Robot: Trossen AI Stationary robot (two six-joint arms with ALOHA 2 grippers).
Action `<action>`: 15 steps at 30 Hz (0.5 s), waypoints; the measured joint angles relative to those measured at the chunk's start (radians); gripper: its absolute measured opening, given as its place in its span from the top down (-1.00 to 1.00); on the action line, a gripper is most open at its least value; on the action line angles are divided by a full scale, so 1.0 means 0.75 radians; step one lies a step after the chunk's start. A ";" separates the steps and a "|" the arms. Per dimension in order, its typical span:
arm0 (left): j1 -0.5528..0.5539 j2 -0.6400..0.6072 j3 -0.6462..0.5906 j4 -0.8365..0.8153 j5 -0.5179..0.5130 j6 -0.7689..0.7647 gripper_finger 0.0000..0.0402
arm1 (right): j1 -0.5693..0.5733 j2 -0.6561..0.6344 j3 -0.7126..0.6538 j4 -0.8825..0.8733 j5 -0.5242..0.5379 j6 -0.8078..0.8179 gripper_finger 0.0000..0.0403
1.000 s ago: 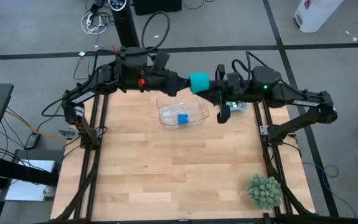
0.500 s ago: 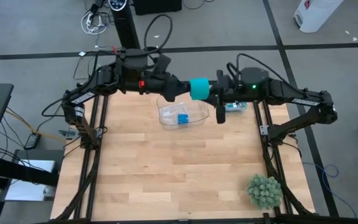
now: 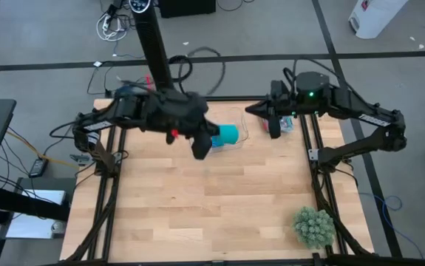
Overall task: Roll bandage
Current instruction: Roll the sky blue bandage
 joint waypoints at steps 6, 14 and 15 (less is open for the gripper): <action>-0.025 -0.002 -0.126 -0.280 0.027 -0.169 0.89 | -0.060 -0.016 0.000 0.006 -0.016 0.012 0.98; -0.099 0.002 -0.359 -0.378 0.229 -0.298 0.88 | -0.065 0.020 0.000 0.061 -0.082 0.018 0.99; -0.111 0.003 -0.387 -0.377 0.231 -0.305 0.88 | -0.065 0.027 0.001 0.067 -0.082 0.023 0.98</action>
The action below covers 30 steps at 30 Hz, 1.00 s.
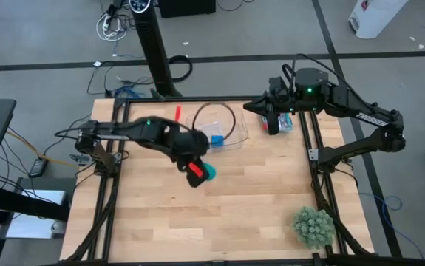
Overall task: Roll bandage
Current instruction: Roll the sky blue bandage
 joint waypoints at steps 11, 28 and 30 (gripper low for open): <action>-0.054 -0.001 -0.265 -0.027 0.054 0.032 0.87 | 0.004 0.018 0.000 0.004 -0.042 0.063 0.98; -0.056 -0.002 -0.593 0.005 0.084 0.000 0.87 | 0.015 0.018 0.000 0.024 -0.070 0.103 0.98; -0.056 -0.002 -0.643 0.024 0.037 -0.001 0.87 | 0.016 0.018 0.000 0.026 -0.070 0.104 0.99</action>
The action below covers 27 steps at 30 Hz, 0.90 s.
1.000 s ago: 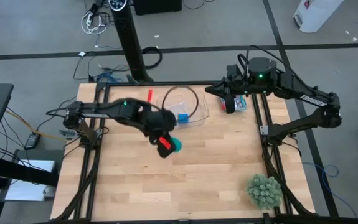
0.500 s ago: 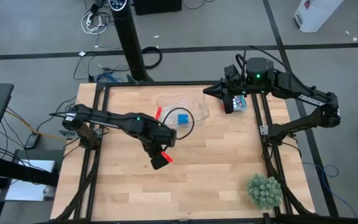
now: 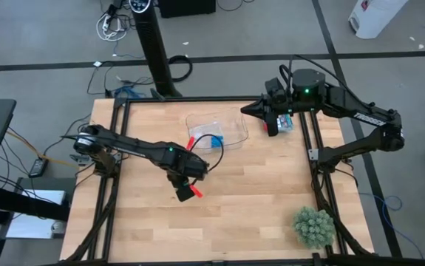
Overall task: Roll bandage
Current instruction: Roll the sky blue bandage
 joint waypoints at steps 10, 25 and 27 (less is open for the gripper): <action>0.002 0.000 -0.261 0.087 -0.123 -0.001 0.87 | 0.000 0.000 0.000 0.032 -0.001 0.018 0.98; 0.003 0.001 -0.411 0.253 -0.139 -0.031 0.49 | 0.000 0.000 0.000 0.050 0.006 0.023 0.99; 0.003 0.001 -0.411 0.240 -0.152 -0.031 0.42 | 0.000 0.000 0.000 0.050 0.007 0.023 1.00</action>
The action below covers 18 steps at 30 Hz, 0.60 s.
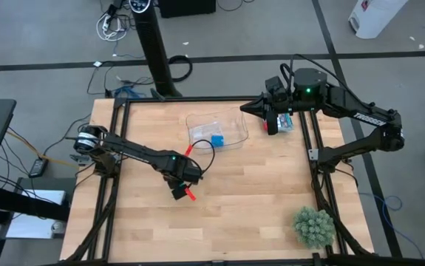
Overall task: Roll bandage
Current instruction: Roll the sky blue bandage, then open the transparent zip bag
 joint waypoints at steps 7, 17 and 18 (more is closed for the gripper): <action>0.000 0.000 0.095 -0.136 0.076 0.035 0.27 | 0.000 0.000 0.000 0.005 0.002 0.000 0.98; 0.009 -0.022 0.547 -0.286 -0.224 0.070 0.27 | -0.019 0.062 0.001 -0.004 -0.053 0.096 0.98; 0.018 -0.024 0.600 -0.284 -0.284 0.065 0.27 | -0.019 0.077 0.001 -0.005 -0.070 0.096 0.98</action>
